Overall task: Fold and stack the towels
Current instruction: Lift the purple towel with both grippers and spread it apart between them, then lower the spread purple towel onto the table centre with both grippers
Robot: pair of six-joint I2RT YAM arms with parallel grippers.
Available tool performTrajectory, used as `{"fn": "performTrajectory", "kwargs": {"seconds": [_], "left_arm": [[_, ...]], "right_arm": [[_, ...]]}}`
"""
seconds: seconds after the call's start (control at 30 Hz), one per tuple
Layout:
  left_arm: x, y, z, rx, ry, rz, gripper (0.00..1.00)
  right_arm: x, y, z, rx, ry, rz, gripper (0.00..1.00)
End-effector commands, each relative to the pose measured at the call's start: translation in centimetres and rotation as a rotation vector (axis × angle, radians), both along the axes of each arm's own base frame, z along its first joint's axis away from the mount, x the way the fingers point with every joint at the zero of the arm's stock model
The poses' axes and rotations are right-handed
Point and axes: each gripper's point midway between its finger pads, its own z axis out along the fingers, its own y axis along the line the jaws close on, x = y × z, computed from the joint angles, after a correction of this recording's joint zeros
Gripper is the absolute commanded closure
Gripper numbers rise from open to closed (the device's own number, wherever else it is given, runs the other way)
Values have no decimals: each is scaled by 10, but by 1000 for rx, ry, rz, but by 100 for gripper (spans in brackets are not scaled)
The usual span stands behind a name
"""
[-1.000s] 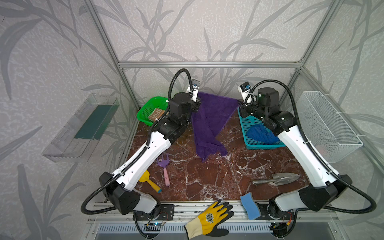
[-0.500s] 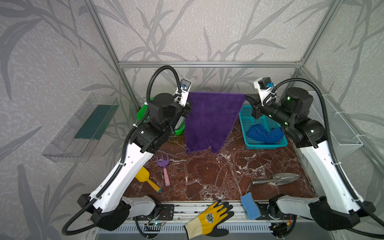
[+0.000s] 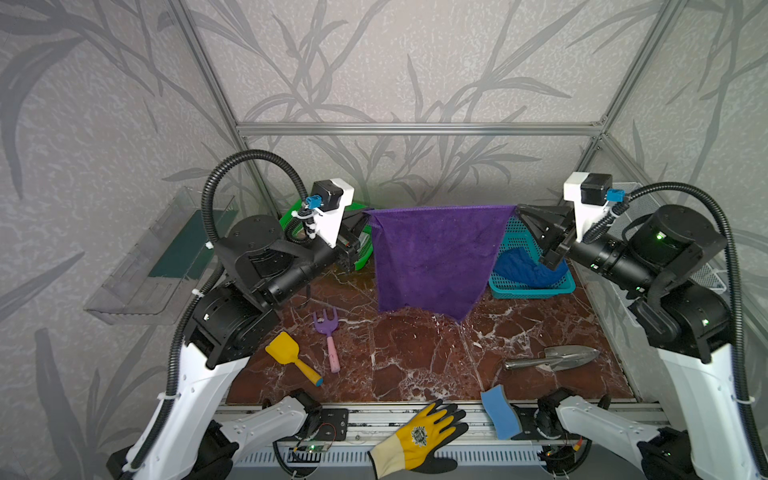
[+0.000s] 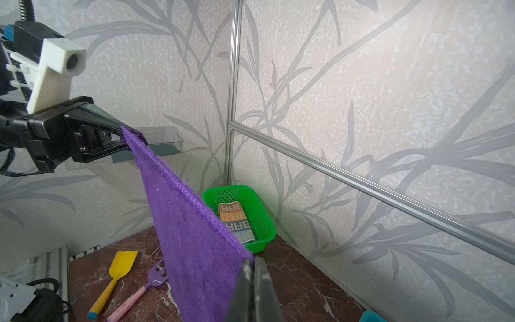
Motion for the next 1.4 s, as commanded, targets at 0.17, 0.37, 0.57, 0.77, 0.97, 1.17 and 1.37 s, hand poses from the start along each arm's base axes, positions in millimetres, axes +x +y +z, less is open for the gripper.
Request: {"fn": "performTrajectory", "kwargs": {"seconds": [0.17, 0.37, 0.57, 0.77, 0.97, 1.17, 1.37], "left_arm": [[-23, 14, 26, -69, -47, -17, 100], [-10, 17, 13, -33, -37, 43, 100], [16, 24, -5, 22, -36, 165, 100], [48, 23, -38, 115, -7, 260, 100], [91, 18, -78, 224, 4, 371, 100], [146, 17, -115, 305, 64, 470, 100], [200, 39, -138, 258, 121, 575, 100]], "right_arm": [[-12, -9, 18, 31, -43, -18, 100], [-6, -7, 20, 34, -47, -20, 100], [14, -1, 9, 14, -20, -32, 100], [43, 2, -20, -32, 21, -88, 100], [84, 4, -58, -106, 60, -167, 100], [134, 9, -97, -182, 104, -239, 100], [189, 11, -133, -212, 155, -280, 100]]}}
